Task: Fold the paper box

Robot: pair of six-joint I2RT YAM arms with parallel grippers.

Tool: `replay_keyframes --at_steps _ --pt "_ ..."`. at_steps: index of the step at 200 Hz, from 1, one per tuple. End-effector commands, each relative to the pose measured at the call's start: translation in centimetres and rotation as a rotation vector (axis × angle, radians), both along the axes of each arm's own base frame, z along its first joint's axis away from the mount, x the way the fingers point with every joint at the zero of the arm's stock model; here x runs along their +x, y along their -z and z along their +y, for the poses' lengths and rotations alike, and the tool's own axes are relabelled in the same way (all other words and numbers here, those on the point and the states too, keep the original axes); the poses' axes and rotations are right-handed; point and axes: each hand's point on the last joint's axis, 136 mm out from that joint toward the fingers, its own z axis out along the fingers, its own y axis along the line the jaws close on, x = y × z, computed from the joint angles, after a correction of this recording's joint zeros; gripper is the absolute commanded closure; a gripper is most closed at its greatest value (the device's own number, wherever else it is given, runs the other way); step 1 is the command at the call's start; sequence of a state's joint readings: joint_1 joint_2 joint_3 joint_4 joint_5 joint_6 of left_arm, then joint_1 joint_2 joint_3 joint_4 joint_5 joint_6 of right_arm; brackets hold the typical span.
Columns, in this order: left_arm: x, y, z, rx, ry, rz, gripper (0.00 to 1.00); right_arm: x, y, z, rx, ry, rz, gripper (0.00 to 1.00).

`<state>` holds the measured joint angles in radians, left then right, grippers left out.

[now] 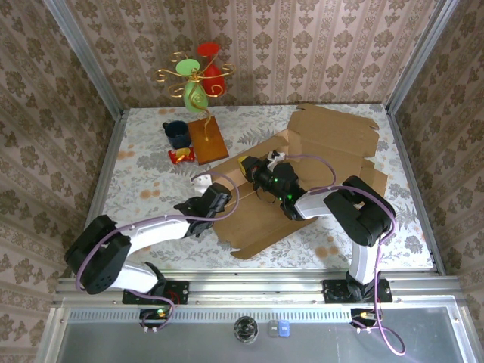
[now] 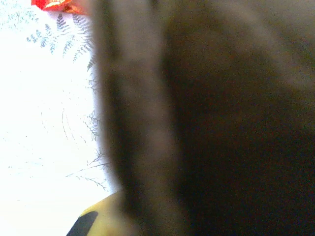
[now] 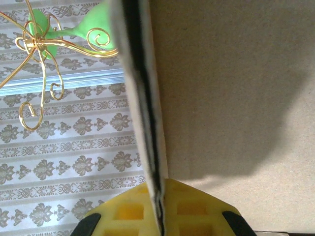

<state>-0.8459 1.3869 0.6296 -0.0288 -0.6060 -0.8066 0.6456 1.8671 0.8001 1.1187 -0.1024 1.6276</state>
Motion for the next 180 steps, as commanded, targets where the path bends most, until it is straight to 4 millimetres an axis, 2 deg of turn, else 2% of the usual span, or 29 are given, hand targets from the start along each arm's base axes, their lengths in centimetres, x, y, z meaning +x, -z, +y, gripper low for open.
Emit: replay_keyframes --at_steps 1,26,53,66,84,92,142,180 --pt "-0.6 1.2 -0.2 0.010 -0.004 0.049 1.00 -1.4 2.8 0.6 -0.046 -0.050 0.109 1.00" --pt "-0.4 1.4 -0.4 0.010 0.001 0.047 0.99 -1.4 2.8 0.5 -0.048 -0.049 0.111 1.00" --pt "-0.3 1.7 -0.8 0.002 0.014 0.049 0.93 -1.4 2.7 0.5 -0.049 -0.050 0.113 1.00" --pt "-0.3 1.9 -0.9 0.001 0.017 0.053 0.88 -1.4 2.8 0.5 -0.050 -0.050 0.114 1.00" --pt "-0.2 2.0 -0.8 0.006 0.015 0.056 0.76 -1.4 2.7 0.5 -0.049 -0.049 0.114 1.00" --pt "-0.2 2.1 -0.7 0.009 0.013 0.059 0.74 -1.3 2.6 0.5 -0.047 -0.047 0.113 1.00" --pt "0.4 2.6 -0.3 0.015 0.006 0.060 0.79 -1.3 2.5 0.5 -0.050 -0.044 0.113 1.00" --pt "0.6 2.4 -0.2 0.027 -0.002 0.056 0.97 -1.2 2.4 0.5 -0.051 -0.042 0.115 1.00"
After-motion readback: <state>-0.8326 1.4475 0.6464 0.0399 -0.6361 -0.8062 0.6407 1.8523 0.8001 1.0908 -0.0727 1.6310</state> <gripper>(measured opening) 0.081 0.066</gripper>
